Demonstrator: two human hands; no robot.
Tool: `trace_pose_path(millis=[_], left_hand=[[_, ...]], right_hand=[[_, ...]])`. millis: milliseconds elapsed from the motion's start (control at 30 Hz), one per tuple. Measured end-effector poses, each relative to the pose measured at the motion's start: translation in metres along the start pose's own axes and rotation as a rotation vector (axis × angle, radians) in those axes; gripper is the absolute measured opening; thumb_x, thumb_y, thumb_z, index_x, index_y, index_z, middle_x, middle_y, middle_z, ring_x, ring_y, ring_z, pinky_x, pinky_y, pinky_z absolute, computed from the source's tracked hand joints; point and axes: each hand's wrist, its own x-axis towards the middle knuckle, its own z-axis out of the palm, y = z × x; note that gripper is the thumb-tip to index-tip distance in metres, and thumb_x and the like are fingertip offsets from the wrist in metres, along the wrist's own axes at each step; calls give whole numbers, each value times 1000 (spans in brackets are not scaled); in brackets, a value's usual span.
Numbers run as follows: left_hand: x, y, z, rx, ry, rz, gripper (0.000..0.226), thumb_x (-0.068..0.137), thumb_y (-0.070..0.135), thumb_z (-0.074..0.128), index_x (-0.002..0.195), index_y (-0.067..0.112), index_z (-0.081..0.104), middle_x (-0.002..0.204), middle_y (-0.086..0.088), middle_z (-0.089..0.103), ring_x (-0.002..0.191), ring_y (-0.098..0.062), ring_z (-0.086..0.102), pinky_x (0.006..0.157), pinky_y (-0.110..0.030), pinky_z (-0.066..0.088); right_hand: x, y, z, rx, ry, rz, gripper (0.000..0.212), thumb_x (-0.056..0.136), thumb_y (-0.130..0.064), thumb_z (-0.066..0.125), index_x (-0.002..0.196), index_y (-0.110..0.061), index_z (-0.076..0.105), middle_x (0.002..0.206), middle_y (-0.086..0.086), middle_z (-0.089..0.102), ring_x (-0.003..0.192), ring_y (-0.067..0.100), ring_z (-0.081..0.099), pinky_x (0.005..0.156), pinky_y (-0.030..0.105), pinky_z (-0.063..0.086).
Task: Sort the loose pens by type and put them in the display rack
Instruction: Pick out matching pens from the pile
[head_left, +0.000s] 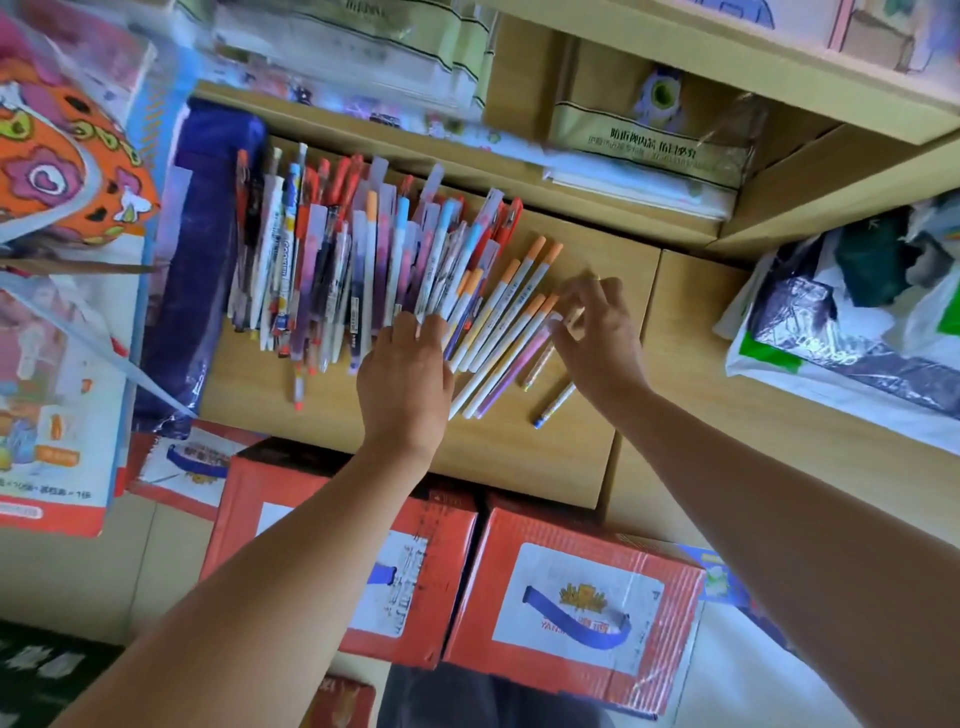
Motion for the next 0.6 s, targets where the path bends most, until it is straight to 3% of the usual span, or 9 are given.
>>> trace_pose_path(millis=[200, 300, 367, 433, 500, 600], left_hand=[[1, -1, 7, -22, 8, -1, 32, 81, 18, 71, 110, 12, 59, 100, -10, 59, 89, -26, 60, 57, -31, 50], [-1, 0, 9, -25, 56, 39, 29, 78, 21, 74, 102, 12, 60, 92, -8, 58, 80, -24, 60, 52, -30, 48], [-3, 1, 12, -22, 66, 81, 26, 79, 24, 73, 98, 14, 60, 90, -7, 58, 73, -22, 59, 48, -26, 39], [-5, 4, 15, -24, 45, 113, 25, 80, 25, 71, 99, 14, 60, 92, -7, 59, 70, -21, 60, 46, -24, 36], [-7, 11, 18, -44, 12, 125, 25, 81, 25, 70, 100, 13, 60, 92, -7, 58, 69, -22, 60, 45, -26, 41], [-9, 24, 21, -81, -36, 95, 25, 81, 25, 70, 99, 15, 57, 90, -4, 56, 71, -21, 59, 47, -28, 42]], right_hand=[[17, -1, 11, -4, -34, 108, 51, 85, -25, 70, 128, -6, 49, 123, 12, 45, 88, 21, 55, 77, 32, 48], [13, 0, 8, 84, -27, 5, 42, 83, -19, 71, 120, -7, 55, 115, 9, 48, 77, 5, 49, 74, 26, 51], [8, 3, -1, 82, 70, -50, 33, 83, -15, 68, 113, -11, 57, 111, 4, 49, 77, 1, 46, 66, 15, 48], [-4, 13, -13, -3, 206, 50, 27, 84, -16, 65, 108, -12, 54, 107, 2, 52, 79, 3, 44, 56, 12, 36], [-21, 26, -23, -30, 258, 285, 29, 83, -21, 64, 105, -9, 49, 99, 6, 56, 78, 15, 48, 57, 25, 35], [-43, 39, -21, -53, 95, 483, 33, 83, -29, 66, 100, -11, 44, 85, 8, 60, 76, 29, 58, 62, 34, 44]])
